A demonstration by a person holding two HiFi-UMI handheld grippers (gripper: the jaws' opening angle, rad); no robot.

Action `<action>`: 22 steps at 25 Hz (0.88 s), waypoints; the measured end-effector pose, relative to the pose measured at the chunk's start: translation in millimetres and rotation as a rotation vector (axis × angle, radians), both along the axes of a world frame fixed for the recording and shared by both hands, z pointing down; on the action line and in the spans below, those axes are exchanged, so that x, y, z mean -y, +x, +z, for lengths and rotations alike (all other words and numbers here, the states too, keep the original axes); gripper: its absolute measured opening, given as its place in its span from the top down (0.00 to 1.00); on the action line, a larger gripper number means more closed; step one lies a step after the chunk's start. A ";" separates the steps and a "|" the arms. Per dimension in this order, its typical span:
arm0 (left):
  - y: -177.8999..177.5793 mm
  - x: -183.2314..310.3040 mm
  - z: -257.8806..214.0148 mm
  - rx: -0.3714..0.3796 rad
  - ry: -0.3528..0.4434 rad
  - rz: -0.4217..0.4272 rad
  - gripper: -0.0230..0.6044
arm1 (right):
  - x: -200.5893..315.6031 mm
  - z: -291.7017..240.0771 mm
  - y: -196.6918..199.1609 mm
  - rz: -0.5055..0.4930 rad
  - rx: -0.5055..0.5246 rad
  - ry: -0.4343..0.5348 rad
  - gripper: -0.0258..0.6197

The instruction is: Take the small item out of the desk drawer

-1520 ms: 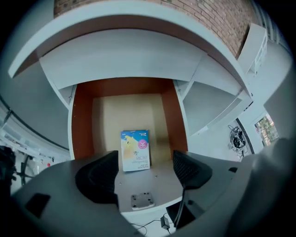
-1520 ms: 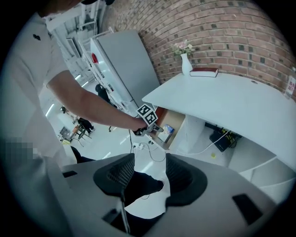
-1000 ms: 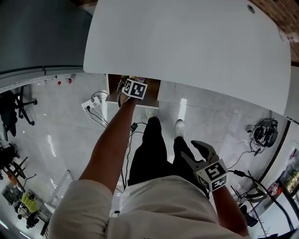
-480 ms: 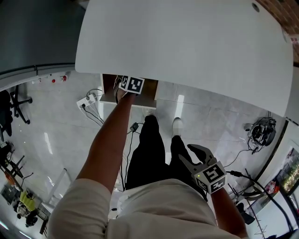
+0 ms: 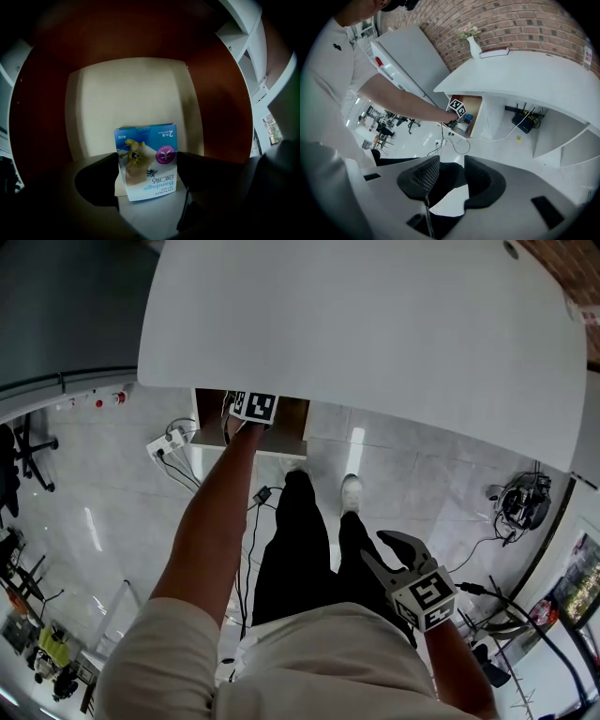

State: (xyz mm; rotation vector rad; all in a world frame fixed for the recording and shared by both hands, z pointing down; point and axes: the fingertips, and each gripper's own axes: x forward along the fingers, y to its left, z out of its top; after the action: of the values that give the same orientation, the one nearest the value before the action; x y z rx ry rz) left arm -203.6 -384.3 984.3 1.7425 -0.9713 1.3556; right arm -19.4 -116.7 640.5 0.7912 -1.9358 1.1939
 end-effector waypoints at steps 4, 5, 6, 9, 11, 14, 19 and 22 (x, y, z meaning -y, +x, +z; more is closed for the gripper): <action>6.1 2.3 -18.1 -0.029 0.019 0.013 0.38 | -4.3 2.9 3.1 -0.013 -0.007 -0.005 0.68; 5.2 2.7 -20.2 -0.030 0.030 0.013 0.38 | -5.6 3.7 2.7 -0.011 -0.007 -0.004 0.68; 3.6 2.3 -21.8 -0.029 0.040 0.013 0.38 | -6.6 3.9 2.0 -0.009 -0.007 -0.002 0.68; 2.3 0.7 -31.4 -0.028 0.066 0.015 0.38 | -7.9 0.2 0.9 -0.019 0.004 0.016 0.68; 5.5 -2.4 -43.2 -0.033 0.085 0.020 0.38 | -12.0 -4.6 3.2 -0.027 0.005 0.021 0.68; 8.3 -9.2 -61.7 -0.038 0.109 0.039 0.38 | -17.3 -13.9 5.5 -0.028 0.009 0.043 0.70; 7.7 -18.9 -96.3 -0.046 0.149 0.037 0.38 | -25.3 -27.9 10.1 -0.042 0.021 0.085 0.71; 9.8 -26.7 -119.5 -0.059 0.164 0.010 0.38 | -25.7 -38.1 18.2 -0.039 0.029 0.118 0.75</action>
State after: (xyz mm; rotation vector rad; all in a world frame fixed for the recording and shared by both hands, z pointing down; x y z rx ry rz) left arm -193.8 -357.6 864.8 1.9003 -1.0676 1.2535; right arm -1.2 -91.0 602.4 0.7973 -2.0512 1.0812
